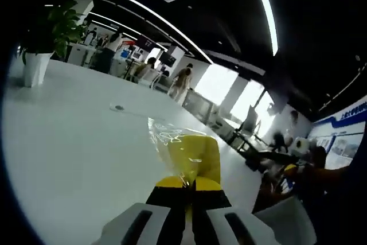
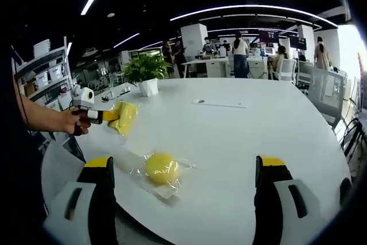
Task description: Compare the silicone blocks by pressing each to a similar depth, holding the contact briefly, and releasing to observe deformation and rebound differences across the visible hardness samples.
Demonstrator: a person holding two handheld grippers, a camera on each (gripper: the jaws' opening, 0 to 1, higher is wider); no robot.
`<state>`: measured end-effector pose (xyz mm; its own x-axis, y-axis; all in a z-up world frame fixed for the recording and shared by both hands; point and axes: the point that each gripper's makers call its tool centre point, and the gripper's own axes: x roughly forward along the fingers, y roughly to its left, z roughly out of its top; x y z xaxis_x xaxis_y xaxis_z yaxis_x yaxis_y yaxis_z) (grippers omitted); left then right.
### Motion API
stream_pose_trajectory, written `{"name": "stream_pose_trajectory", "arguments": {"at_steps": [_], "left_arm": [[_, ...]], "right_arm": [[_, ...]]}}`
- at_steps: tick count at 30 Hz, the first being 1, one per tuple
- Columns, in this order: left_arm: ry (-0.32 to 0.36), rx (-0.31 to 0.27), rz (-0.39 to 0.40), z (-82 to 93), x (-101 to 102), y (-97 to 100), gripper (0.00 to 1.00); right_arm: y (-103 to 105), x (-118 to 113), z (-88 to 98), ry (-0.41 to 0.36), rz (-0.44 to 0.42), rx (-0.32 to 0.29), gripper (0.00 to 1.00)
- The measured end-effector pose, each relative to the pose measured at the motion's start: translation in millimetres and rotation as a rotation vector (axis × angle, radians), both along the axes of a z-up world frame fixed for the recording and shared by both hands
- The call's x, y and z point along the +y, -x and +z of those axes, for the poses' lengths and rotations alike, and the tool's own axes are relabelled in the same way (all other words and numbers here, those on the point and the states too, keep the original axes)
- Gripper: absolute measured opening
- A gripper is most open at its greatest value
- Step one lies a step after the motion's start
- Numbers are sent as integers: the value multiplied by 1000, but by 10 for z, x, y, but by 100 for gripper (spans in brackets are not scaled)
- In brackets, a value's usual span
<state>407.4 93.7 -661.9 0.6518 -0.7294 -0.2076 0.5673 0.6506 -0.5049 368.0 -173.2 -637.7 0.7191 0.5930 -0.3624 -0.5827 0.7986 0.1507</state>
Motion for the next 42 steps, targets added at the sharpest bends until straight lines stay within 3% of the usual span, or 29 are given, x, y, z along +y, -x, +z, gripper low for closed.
{"name": "stream_pose_trajectory", "arguments": {"at_steps": [1, 2, 4, 10, 16, 26, 42], "left_arm": [[-12, -13, -5, 67, -9, 10, 0], [-26, -39, -13, 136, -22, 12, 0], [-21, -94, -23, 337, -60, 15, 0], [-11, -211, -22, 804, -81, 5, 0], [-16, -285, -31, 1104, -126, 57, 0], [-1, -330, -52, 1278, -239, 160, 0], [12, -380, -91, 1428, -371, 318, 0]], "right_arm": [[-19, 48, 87, -56, 4, 4, 97], [-32, 60, 135, -64, 9, 2, 97], [-56, 117, 232, -30, 36, -29, 97], [-138, 292, 546, -63, 95, -72, 97], [-164, 532, 865, -60, 187, -133, 97], [-264, 856, 1192, -72, 272, -190, 97], [-261, 1389, 1388, -144, 394, -205, 96]]}}
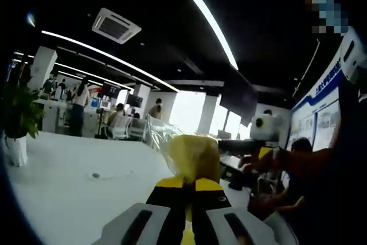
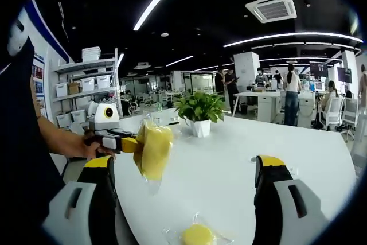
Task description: Compare the silicone blocks by pressing each to a similar depth, holding the contact briefly, and releasing to observe deformation and rebound differences across the visible hardness samples.
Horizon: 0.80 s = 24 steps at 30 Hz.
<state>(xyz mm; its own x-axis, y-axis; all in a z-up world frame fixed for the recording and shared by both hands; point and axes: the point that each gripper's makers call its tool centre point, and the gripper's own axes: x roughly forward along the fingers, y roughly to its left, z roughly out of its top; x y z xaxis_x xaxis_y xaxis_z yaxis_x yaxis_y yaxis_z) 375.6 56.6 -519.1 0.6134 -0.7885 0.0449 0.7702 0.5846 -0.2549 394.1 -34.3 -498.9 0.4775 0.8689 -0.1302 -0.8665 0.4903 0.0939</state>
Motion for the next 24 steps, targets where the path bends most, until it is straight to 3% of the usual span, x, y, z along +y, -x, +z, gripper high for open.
{"name": "stream_pose_trajectory", "arguments": {"at_steps": [6, 9, 17, 24], "left_arm": [[25, 7, -15, 19, -82, 55, 0], [25, 6, -17, 5, -111, 87, 0], [28, 10, -32, -12, -152, 138, 0], [37, 13, -43, 5, -195, 178, 0]], "right_arm": [[33, 230, -74, 0, 58, 15, 96], [66, 290, -75, -11, 78, 29, 83], [116, 419, -20, -74, 120, 67, 77], [161, 511, -36, -90, 151, 98, 63]]}}
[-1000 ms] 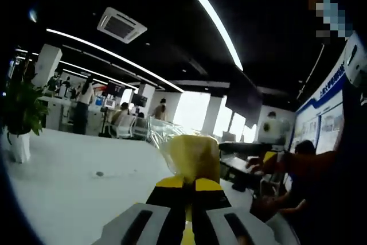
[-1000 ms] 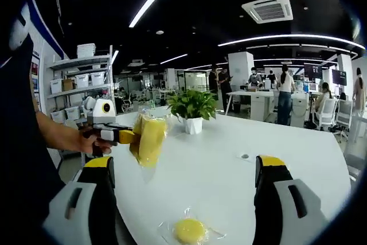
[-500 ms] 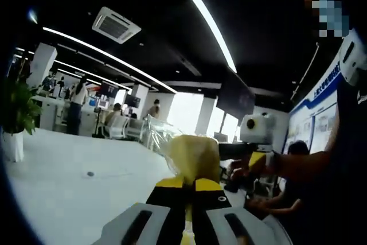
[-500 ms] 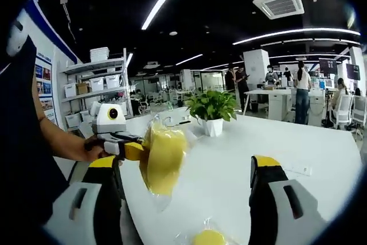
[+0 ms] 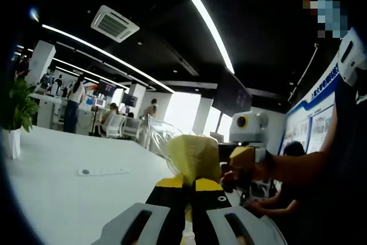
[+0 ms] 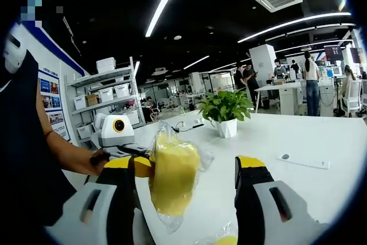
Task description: Compare the silicone blocks by pressing each to a similar depth, holding the contact briefly, and releasing to observe deformation and rebound differences across the visible hardness samples.
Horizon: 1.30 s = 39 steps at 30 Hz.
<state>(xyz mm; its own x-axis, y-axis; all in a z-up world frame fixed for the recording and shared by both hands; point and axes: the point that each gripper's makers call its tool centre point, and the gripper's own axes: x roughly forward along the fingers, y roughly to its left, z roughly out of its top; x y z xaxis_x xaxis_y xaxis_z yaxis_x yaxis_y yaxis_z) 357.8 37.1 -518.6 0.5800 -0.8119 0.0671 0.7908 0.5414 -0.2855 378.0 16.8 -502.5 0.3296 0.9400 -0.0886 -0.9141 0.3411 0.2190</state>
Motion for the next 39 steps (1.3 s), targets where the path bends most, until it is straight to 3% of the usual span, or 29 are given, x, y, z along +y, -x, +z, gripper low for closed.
{"name": "stream_pose_trajectory", "arguments": {"at_steps": [15, 34, 39], "left_arm": [[9, 1, -9, 11, -11, 16, 0], [19, 15, -24, 6, 19, 48, 0], [21, 16, -26, 12, 33, 55, 0]], "right_arm": [[94, 86, -26, -12, 53, 48, 34], [136, 106, -7, -23, 80, 74, 24], [150, 129, 5, -18, 92, 52, 21]]}}
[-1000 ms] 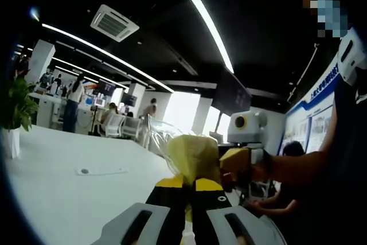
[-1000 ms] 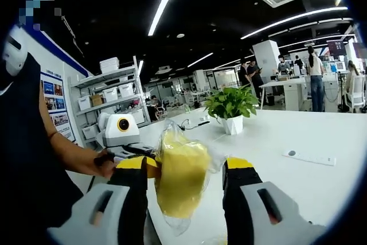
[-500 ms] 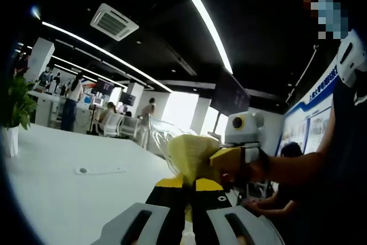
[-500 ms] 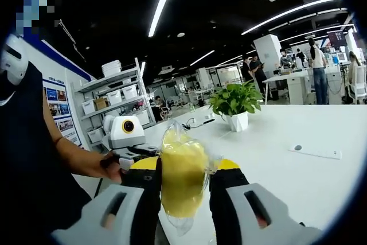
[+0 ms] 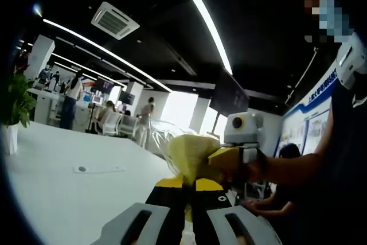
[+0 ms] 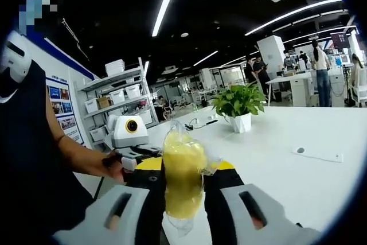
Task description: Compare the silicone blocks by pressing each to a similar depth, holding the contact briefly, and releasing to observe deformation and rebound differences across the visible hardness samples.
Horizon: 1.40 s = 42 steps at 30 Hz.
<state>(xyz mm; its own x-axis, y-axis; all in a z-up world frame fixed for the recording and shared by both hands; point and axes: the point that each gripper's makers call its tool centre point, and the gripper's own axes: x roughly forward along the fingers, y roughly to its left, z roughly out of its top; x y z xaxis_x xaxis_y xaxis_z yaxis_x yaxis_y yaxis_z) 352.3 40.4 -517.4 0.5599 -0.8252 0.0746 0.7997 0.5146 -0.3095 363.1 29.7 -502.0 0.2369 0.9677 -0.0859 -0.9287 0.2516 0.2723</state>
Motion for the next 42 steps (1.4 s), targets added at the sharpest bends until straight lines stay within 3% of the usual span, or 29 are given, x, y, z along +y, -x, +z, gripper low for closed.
{"name": "stream_pose_trajectory", "arguments": {"at_steps": [12, 14, 20, 42], "left_arm": [[6, 8, -2, -10, 2, 21, 1], [0, 6, -2, -17, -7, 24, 1], [-7, 5, -3, -33, -11, 33, 1], [-26, -22, 2, 13, 1, 30, 4]], "right_arm": [[35, 14, 14, 13, 40, -12, 7], [36, 5, 1, 24, 51, -49, 5], [49, 4, -14, 33, 58, -14, 0], [70, 31, 34, 44, 76, 6, 0]]}}
